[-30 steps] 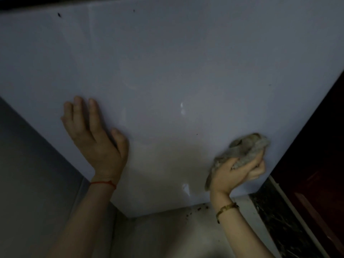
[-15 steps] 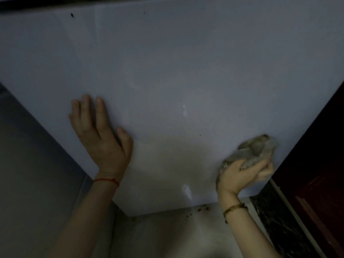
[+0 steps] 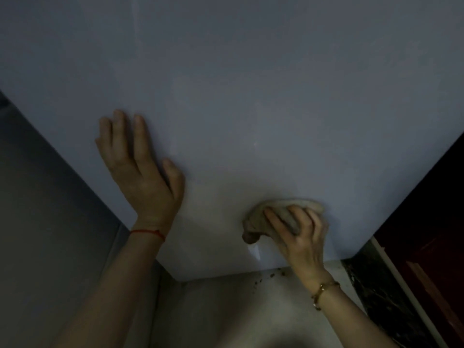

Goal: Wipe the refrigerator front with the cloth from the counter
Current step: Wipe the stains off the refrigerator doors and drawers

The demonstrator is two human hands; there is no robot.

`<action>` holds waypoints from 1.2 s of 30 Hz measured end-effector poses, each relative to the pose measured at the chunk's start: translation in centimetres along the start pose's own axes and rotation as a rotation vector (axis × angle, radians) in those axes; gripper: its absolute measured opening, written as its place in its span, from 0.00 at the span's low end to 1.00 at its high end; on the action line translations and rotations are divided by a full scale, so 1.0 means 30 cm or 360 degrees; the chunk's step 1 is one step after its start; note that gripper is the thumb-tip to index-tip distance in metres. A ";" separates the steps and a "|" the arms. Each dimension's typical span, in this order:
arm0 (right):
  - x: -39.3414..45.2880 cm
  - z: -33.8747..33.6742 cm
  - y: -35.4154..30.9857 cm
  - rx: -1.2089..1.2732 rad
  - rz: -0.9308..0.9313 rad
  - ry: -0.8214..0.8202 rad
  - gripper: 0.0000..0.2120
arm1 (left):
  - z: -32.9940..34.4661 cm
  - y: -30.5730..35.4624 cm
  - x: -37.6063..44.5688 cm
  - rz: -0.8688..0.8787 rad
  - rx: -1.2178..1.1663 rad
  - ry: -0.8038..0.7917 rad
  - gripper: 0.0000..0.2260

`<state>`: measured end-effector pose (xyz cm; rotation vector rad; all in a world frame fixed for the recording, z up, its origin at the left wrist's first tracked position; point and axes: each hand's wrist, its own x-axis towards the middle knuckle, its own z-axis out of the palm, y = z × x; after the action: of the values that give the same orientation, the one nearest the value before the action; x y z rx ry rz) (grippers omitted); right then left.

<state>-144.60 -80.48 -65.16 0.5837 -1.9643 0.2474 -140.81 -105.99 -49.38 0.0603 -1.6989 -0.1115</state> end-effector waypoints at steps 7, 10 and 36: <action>0.183 0.038 -0.094 0.0012 -0.0320 0.0325 0.18 | -0.004 0.004 0.005 0.0022 0.0005 -0.0005 0.23; 0.099 0.044 -0.053 -0.0033 -0.0479 0.0158 0.24 | -0.004 -0.001 0.005 0.0012 0.0001 -0.0017 0.23; 0.878 -0.294 -0.030 0.0323 0.0496 0.0703 0.20 | -0.061 -0.055 0.149 0.0063 0.0016 -0.0087 0.23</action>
<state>-146.55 -85.23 -37.84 0.3120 -1.5997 0.7148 -139.62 -108.19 -44.92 0.0309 -1.7542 -0.0756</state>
